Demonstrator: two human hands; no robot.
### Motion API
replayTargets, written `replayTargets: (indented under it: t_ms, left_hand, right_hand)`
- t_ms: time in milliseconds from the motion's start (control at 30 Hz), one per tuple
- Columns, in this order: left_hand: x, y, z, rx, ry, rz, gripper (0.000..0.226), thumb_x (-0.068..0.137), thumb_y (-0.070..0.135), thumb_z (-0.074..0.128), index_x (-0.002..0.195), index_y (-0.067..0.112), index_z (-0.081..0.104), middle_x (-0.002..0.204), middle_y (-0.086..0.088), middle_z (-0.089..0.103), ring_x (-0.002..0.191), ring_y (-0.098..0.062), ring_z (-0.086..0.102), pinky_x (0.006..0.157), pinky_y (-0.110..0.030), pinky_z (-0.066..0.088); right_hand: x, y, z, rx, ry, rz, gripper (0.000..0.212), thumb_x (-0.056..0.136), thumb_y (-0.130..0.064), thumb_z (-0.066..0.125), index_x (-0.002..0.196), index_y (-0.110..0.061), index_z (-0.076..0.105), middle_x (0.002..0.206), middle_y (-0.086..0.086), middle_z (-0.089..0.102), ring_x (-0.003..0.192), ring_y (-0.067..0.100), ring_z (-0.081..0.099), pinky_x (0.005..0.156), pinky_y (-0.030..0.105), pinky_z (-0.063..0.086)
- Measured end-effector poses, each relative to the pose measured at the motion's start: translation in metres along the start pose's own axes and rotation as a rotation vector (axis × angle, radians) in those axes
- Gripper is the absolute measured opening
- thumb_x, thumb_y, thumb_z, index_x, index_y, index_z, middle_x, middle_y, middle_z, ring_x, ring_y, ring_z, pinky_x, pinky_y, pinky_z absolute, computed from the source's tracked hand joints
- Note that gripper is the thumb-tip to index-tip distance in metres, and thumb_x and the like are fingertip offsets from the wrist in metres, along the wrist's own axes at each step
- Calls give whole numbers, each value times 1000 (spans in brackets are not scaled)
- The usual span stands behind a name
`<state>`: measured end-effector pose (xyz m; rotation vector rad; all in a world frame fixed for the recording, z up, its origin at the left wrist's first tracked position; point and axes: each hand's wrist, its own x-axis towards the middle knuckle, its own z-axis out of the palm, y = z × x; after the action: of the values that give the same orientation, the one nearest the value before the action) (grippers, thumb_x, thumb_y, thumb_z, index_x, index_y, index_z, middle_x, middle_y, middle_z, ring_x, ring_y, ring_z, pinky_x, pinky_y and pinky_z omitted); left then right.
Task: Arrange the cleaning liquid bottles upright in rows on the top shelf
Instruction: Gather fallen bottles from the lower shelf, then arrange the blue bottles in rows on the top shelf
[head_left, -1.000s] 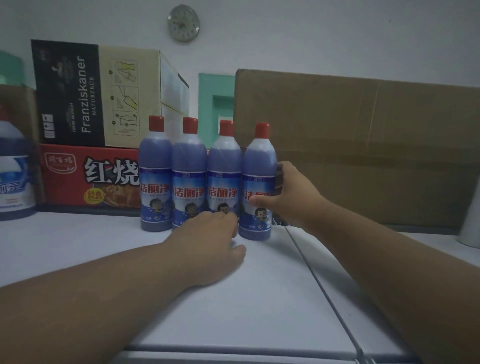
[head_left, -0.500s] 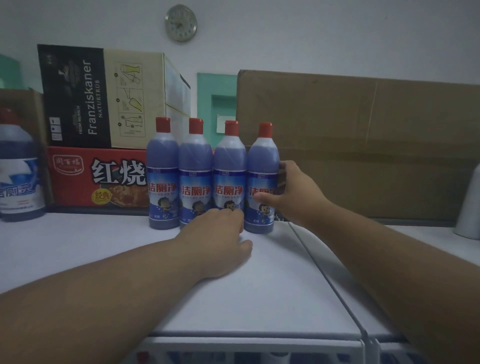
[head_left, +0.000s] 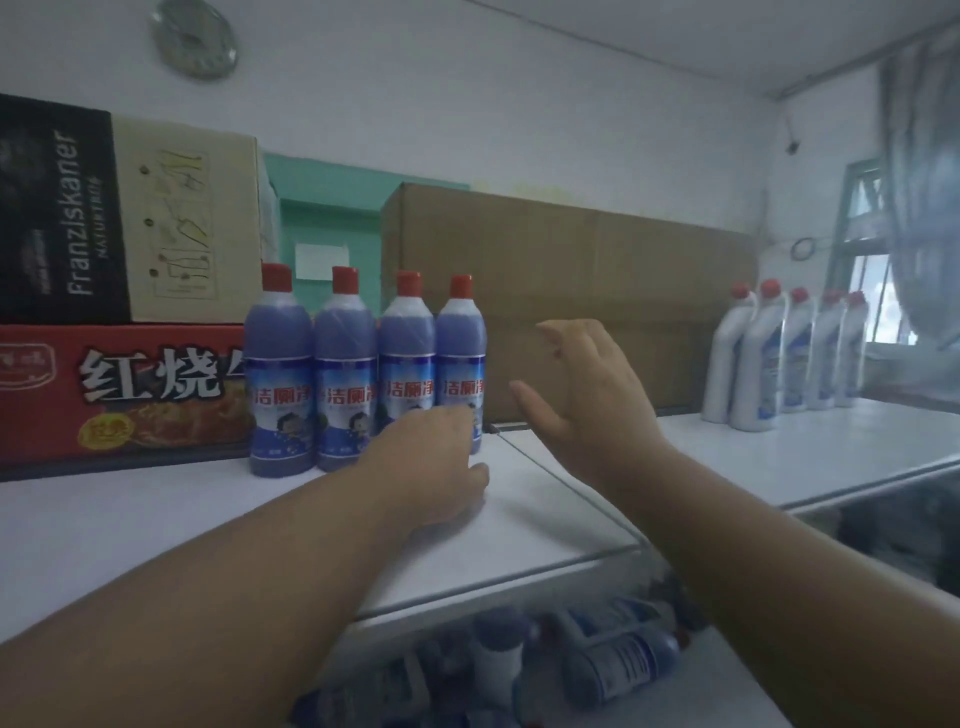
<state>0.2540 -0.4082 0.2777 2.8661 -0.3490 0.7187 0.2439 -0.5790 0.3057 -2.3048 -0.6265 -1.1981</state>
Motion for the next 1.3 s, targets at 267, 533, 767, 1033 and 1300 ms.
replayTargets:
  t_ms: [267,533,767,1033,1300]
  left_hand:
    - [-44,31,-32,24,2,116,29,91,48,55,108,25,51,110,2,58,96,-20,57,88,-41,52]
    - [-170,67,-44,-14,243,104,35,96,48,48,122,26,55,118,6,54,107,-16,47,95,-36,43]
    - [-267,100,1,-61,188,15,37,85,47,40,101,22,61,97,3,57,90,-23,54,79,-41,47]
    - [-309,102,45,-17,2,-76,28,92,41,53,111,22,56,107,4,53,100,-20,49,88,-37,42]
    - [-280,59,103,0,-133,-86,36,93,43,53,122,21,54,118,1,55,109,-21,49,94,-40,43]
  right_hand:
    - [-52,-44,-68,-130,93,-26,48,88,-34,70,129,-15,53,124,3,55,110,20,53,91,30,38]
    - [-116,-79,-102,-52,45,-46,50,88,-48,56,128,-19,51,123,1,53,110,19,50,91,32,36]
    - [-210,-82,-127,38,-96,-64,51,87,-46,59,130,-19,51,124,0,52,112,16,46,95,32,35]
    - [-271,-78,-117,117,-241,22,50,90,-44,64,130,-17,52,121,0,52,109,17,51,93,33,41]
    - [-276,-66,-64,87,-273,133,49,90,-43,65,129,-17,53,122,0,53,109,15,49,94,32,41]
